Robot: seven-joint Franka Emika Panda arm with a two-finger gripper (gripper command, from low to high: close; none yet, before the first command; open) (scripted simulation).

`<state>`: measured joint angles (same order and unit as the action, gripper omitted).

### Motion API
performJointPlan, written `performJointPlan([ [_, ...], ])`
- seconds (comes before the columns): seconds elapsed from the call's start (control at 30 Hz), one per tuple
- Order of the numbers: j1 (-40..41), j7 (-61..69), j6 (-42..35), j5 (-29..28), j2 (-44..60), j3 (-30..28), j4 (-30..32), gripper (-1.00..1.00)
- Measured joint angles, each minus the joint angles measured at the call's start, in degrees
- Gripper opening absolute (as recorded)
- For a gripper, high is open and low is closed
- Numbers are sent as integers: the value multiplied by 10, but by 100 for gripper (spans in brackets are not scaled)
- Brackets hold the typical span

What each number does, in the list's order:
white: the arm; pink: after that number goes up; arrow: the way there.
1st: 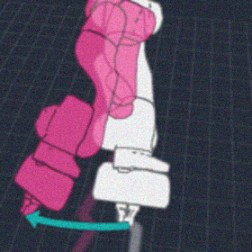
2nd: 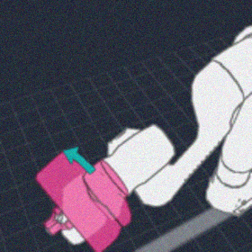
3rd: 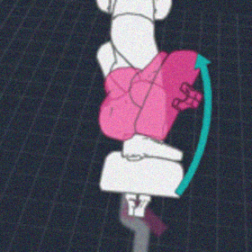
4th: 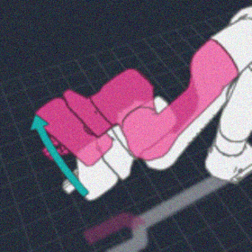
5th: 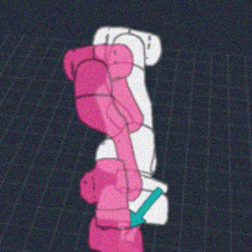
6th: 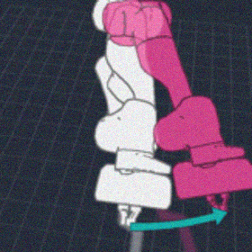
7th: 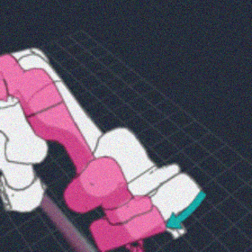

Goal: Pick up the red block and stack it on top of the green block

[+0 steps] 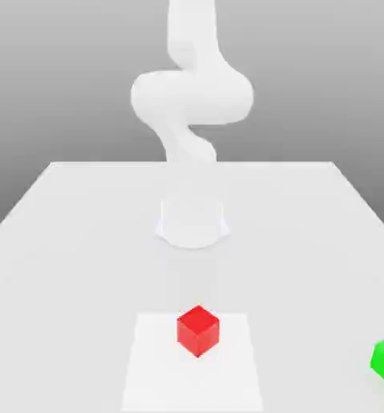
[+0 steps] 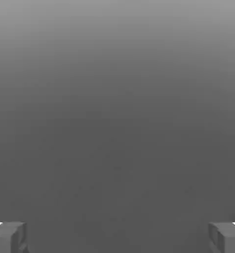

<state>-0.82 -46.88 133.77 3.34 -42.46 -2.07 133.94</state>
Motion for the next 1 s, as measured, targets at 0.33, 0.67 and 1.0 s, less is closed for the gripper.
performJointPlan([
  [0.33, -27, -62, 74, 110, 155, -31, 85, 0],
  [0.67, -32, -180, 156, 141, 301, 0, 171, 0],
  [1.0, -5, -416, 252, 8, 402, 29, 262, 0],
])
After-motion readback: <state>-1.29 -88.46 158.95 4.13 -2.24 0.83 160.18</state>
